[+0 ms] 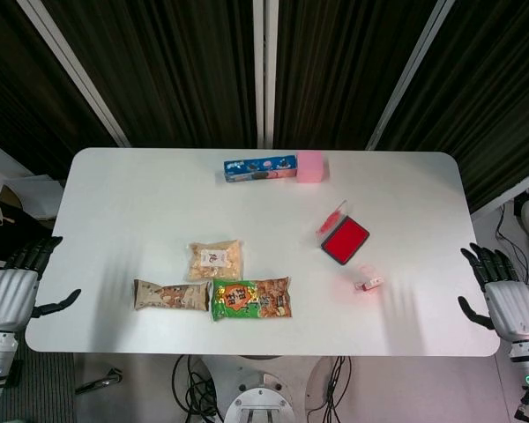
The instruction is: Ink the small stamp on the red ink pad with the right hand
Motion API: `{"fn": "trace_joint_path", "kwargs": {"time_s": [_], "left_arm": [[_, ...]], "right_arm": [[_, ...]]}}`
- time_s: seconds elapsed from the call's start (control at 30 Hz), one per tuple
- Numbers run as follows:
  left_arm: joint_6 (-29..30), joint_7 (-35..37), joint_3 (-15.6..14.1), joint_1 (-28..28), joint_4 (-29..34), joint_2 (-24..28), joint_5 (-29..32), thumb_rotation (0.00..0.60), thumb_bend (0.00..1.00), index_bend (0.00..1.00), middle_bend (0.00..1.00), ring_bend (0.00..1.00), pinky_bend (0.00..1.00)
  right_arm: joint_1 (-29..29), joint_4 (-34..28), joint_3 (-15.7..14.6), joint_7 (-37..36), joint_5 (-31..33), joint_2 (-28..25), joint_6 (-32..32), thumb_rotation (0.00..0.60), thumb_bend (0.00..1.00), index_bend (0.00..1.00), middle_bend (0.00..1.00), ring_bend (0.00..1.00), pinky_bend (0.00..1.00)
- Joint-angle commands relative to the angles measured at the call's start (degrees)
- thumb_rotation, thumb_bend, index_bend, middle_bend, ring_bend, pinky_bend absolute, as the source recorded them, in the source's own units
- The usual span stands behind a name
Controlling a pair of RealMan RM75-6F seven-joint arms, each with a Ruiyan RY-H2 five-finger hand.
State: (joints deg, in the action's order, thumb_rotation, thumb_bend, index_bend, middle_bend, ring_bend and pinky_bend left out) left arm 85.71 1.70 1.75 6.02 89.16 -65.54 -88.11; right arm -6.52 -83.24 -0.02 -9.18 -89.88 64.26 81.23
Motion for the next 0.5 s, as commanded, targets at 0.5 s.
{"fn": "trace_joint_path", "kwargs": {"time_s": [0.5], "left_arm": [[0.69, -0.08, -0.14, -0.31, 0.29, 0.16, -0.43, 0.410, 0.17, 0.11, 0.13, 0.12, 0.21]], "right_arm": [[0.03, 0.28, -0.38, -0.10, -0.68, 0.14, 0.08, 0.600, 0.28, 0.00, 0.00, 0.00, 0.00]]}}
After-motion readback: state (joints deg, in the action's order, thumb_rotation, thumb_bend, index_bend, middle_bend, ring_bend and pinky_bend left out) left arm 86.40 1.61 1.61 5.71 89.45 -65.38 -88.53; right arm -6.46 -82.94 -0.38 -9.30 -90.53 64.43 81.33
